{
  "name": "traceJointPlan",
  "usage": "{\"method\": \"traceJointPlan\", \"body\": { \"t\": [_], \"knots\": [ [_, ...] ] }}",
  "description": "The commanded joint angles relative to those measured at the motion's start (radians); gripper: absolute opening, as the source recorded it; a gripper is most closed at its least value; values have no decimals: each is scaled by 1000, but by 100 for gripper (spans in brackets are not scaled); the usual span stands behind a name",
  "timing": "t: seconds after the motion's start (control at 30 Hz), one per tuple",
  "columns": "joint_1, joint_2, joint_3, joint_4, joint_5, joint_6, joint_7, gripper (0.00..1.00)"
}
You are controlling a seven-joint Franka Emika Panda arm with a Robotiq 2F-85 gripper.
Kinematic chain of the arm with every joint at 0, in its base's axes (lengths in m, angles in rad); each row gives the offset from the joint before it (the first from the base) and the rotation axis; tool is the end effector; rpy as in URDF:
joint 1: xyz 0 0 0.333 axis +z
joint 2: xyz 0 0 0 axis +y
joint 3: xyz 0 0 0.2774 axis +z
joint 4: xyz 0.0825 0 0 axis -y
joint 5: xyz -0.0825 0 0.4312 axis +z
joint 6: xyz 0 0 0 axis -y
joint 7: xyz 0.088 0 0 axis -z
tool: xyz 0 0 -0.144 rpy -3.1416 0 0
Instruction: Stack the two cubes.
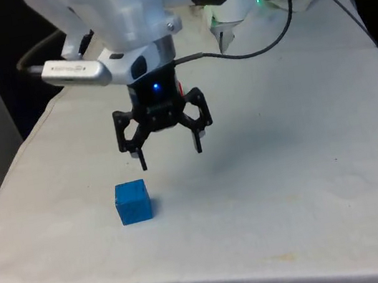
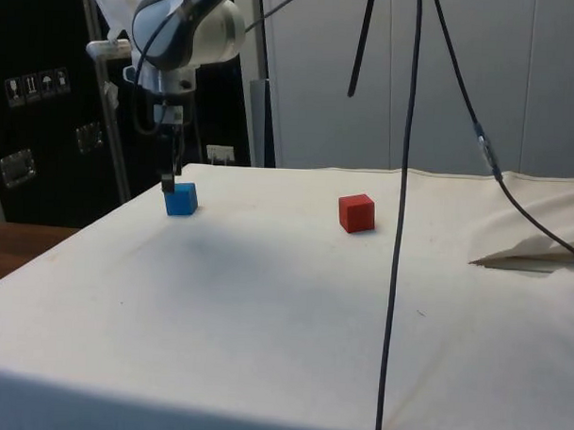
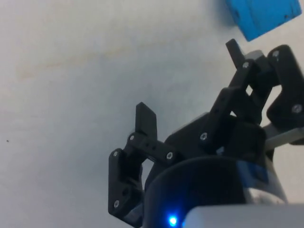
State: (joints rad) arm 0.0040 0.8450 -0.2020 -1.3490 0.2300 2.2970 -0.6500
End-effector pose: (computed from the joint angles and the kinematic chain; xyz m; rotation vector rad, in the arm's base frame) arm 0.7568 -0.1170 0.1458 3.0591 0.5962 0.1952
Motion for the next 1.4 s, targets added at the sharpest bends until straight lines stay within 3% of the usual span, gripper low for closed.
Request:
{"method": "traceJointPlan", "body": {
  "t": [0.0, 0.13, 0.2, 0.43, 0.47, 0.5, 0.73, 0.77, 0.8, 0.9, 0.97, 1.0, 1.03, 1.23, 1.27, 1.3, 1.37],
  "knots": [
    [-11, 14, 6, 15, 15, -2, -12, 100],
    [-11, 34, -2, 44, 48, -12, -30, 100],
    [-5, 39, -9, 47, 52, -3, -30, 100],
    [-23, 73, -15, 104, 80, -26, -51, 100],
    [-14, 66, -23, 91, 82, -10, -49, 100],
    [-24, 77, -19, 110, 86, -29, -55, 100],
    [-35, 103, -47, 153, 105, -49, -67, 100],
    [-26, 96, -50, 139, 102, -34, -62, 100],
    [-37, 107, -49, 158, 107, -51, -68, 100],
    [-44, 120, -59, 173, 121, -53, -75, 100],
    [-47, 127, -65, 180, 131, -53, -79, 100],
    [-38, 117, -70, 164, 129, -39, -76, 100],
    [-48, 131, -68, 184, 136, -53, -81, 100],
    [-58, 161, -73, 220, 189, -62, -101, 100],
    [-49, 152, -82, 204, 188, -44, -99, 100],
    [-60, 166, -73, 226, 198, -63, -104, 100],
    [-62, 175, -73, 237, 216, -67, -111, 100]
  ]
}}
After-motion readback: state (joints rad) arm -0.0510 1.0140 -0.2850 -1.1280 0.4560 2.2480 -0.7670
